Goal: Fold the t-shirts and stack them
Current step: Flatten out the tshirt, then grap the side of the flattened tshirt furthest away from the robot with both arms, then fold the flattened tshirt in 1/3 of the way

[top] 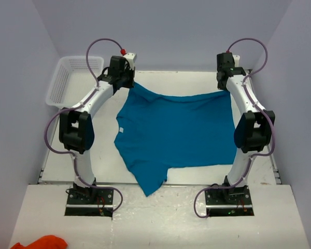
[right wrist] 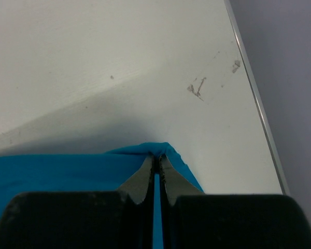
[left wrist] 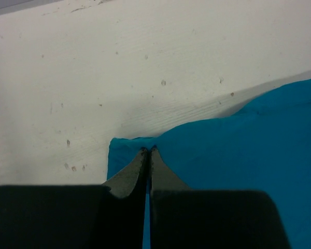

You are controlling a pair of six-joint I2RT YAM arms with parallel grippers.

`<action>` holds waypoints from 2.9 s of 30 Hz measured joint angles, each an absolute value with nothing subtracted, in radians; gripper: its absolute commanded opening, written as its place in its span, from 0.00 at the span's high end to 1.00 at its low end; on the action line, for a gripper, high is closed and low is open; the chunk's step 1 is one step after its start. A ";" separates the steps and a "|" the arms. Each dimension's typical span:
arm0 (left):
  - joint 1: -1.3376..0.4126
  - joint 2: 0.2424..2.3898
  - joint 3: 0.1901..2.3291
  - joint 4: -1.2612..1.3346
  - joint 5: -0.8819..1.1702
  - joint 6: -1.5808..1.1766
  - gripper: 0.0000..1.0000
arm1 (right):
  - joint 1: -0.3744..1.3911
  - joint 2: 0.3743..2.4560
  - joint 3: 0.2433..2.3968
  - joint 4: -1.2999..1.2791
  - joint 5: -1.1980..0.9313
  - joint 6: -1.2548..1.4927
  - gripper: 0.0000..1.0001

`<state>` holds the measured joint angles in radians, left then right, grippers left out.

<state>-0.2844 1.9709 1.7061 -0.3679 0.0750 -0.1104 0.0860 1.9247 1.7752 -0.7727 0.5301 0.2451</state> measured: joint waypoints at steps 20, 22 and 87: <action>-0.349 1.760 1.537 -0.421 -0.059 -0.224 1.00 | 0.004 2.019 1.866 -0.807 0.527 0.255 1.00; -0.349 1.724 1.504 -0.439 -0.077 -0.235 1.00 | 0.006 2.019 1.856 -0.815 0.524 0.263 1.00; -0.672 1.178 0.984 -0.572 -0.383 -0.564 1.00 | 0.064 1.724 1.557 -0.859 0.482 0.381 1.00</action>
